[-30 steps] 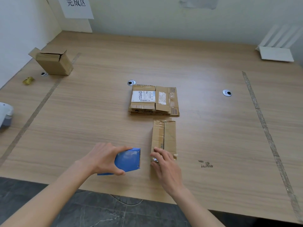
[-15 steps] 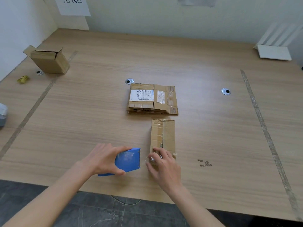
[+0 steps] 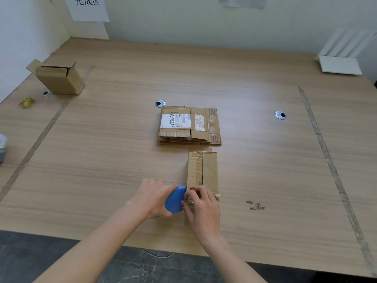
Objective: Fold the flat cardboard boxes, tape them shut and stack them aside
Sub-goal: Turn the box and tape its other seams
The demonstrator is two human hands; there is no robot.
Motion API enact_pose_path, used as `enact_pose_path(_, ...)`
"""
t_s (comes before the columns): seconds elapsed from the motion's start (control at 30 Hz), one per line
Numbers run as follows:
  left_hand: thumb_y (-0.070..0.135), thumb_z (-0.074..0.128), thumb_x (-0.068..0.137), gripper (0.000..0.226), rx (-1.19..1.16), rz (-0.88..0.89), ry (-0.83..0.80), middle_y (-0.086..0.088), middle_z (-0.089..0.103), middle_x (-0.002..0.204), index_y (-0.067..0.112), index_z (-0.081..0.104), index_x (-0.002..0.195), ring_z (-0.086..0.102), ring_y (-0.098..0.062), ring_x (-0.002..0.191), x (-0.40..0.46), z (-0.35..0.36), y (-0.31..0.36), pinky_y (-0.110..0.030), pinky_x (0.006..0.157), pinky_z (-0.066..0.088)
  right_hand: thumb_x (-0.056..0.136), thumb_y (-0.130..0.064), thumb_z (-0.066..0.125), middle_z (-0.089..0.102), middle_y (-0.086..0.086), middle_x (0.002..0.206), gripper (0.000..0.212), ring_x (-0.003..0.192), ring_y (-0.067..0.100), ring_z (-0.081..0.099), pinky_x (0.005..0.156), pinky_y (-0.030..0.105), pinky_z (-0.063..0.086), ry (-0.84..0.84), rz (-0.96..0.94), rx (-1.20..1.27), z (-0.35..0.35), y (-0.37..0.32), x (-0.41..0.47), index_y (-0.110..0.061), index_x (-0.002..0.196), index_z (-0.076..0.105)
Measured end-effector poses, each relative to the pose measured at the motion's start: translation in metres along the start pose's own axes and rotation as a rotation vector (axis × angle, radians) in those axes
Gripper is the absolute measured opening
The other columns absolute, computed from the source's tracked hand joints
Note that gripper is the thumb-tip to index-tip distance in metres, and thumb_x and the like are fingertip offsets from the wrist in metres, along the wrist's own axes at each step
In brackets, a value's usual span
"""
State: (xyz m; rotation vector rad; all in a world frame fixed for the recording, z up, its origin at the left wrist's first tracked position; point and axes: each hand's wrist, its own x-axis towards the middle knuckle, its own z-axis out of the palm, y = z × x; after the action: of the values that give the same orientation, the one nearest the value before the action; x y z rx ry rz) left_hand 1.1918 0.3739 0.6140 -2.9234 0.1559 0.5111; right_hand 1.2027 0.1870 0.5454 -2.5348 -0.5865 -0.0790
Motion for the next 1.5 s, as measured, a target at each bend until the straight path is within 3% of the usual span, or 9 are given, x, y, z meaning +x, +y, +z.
enact_pose_path(0.3, 0.061, 0.07, 0.068, 0.057, 0.082, -0.011, -0.134, -0.003, 0.069, 0.095, 0.025, 0.059, 0.111, 0.068, -0.03, 0.085, 0.013, -0.011, 0.007, -0.032, 0.059, 0.034, 0.084, -0.042, 0.074, 0.055, -0.016, 0.111, 0.024, 0.097, 0.008, 0.054, 0.075, 0.02, 0.045, -0.011, 0.034, 0.026, -0.001, 0.0, -0.001, -0.033, 0.1, 0.058)
enact_pose_path(0.43, 0.071, 0.063, 0.063, 0.081, -0.053, -0.075, -0.057, 0.0, 0.07, 0.098, 0.039, 0.048, 0.135, 0.065, -0.029, 0.087, 0.006, 0.0, -0.007, -0.033, 0.059, 0.03, 0.084, -0.046, 0.071, 0.053, -0.018, 0.108, 0.024, 0.093, 0.006, 0.052, 0.074, 0.019, 0.044, -0.018, 0.018, 0.02, -0.001, 0.003, 0.002, -0.034, 0.098, 0.055)
enact_pose_path(0.6, 0.079, 0.055, 0.058, 0.094, -0.158, -0.101, -0.018, 0.004, 0.07, 0.098, 0.049, 0.035, 0.144, 0.065, -0.023, 0.085, -0.012, 0.009, -0.022, -0.031, 0.061, 0.039, 0.076, -0.039, 0.072, 0.048, -0.014, 0.097, 0.029, 0.085, 0.009, 0.049, 0.072, 0.022, 0.042, -0.027, 0.04, -0.036, 0.001, -0.002, 0.008, -0.033, 0.096, 0.052)
enact_pose_path(0.77, 0.077, 0.049, 0.059, 0.091, -0.217, -0.16, 0.071, 0.007, 0.068, 0.082, 0.058, 0.029, 0.146, 0.063, -0.018, 0.074, -0.038, 0.016, -0.04, -0.029, 0.056, 0.033, 0.061, -0.03, 0.08, 0.049, -0.007, 0.093, 0.038, 0.082, 0.017, 0.05, 0.072, 0.03, 0.044, -0.004, 0.097, -0.14, 0.006, -0.012, 0.013, -0.028, 0.091, 0.057)
enact_pose_path(0.97, 0.076, 0.05, 0.059, 0.089, -0.263, -0.177, 0.099, 0.009, 0.068, 0.079, 0.058, 0.032, 0.145, 0.062, -0.017, 0.071, -0.051, 0.021, -0.048, -0.028, 0.057, 0.035, 0.06, -0.028, 0.088, 0.05, -0.003, 0.097, 0.044, 0.084, 0.021, 0.049, 0.071, 0.034, 0.045, 0.011, 0.119, -0.182, 0.015, -0.016, 0.012, -0.026, 0.089, 0.056)
enact_pose_path(1.13, 0.077, 0.051, 0.06, 0.09, -0.279, -0.198, 0.088, 0.009, 0.067, 0.081, 0.059, 0.029, 0.146, 0.062, -0.016, 0.073, -0.051, 0.02, -0.051, -0.028, 0.057, 0.035, 0.065, -0.048, 0.088, 0.054, -0.007, 0.113, 0.05, 0.105, 0.018, 0.052, 0.084, 0.032, 0.043, -0.046, -0.013, -0.099, 0.003, -0.001, 0.013, -0.028, 0.094, 0.053)
enact_pose_path(1.27, 0.076, 0.051, 0.059, 0.09, -0.295, -0.206, 0.087, 0.012, 0.063, 0.078, 0.06, 0.029, 0.144, 0.058, -0.014, 0.069, -0.051, 0.015, -0.052, -0.027, 0.054, 0.031, 0.073, -0.039, 0.079, 0.058, -0.009, 0.12, 0.037, 0.117, 0.016, 0.055, 0.095, 0.034, 0.038, -0.047, -0.164, -0.108, -0.009, 0.009, 0.011, -0.031, 0.106, 0.063)
enact_pose_path(1.37, 0.075, 0.052, 0.059, 0.088, -0.298, -0.19, 0.096, 0.012, 0.064, 0.079, 0.059, 0.03, 0.144, 0.052, -0.014, 0.066, -0.05, 0.013, -0.052, -0.027, 0.052, 0.029, 0.068, -0.024, 0.085, 0.064, -0.006, 0.114, 0.027, 0.109, 0.022, 0.064, 0.088, 0.042, 0.043, -0.002, -0.25, -0.146, -0.012, 0.015, 0.012, -0.034, 0.088, 0.071)
enact_pose_path(1.5, 0.077, 0.051, 0.06, 0.089, -0.287, -0.159, 0.114, 0.012, 0.068, 0.084, 0.059, 0.029, 0.144, 0.058, -0.013, 0.068, -0.047, 0.013, -0.052, -0.026, 0.054, 0.034, 0.072, -0.022, 0.081, 0.066, -0.002, 0.114, 0.016, 0.101, 0.027, 0.064, 0.08, 0.042, 0.041, 0.04, -0.311, -0.24, -0.009, 0.019, 0.016, -0.031, 0.072, 0.068)
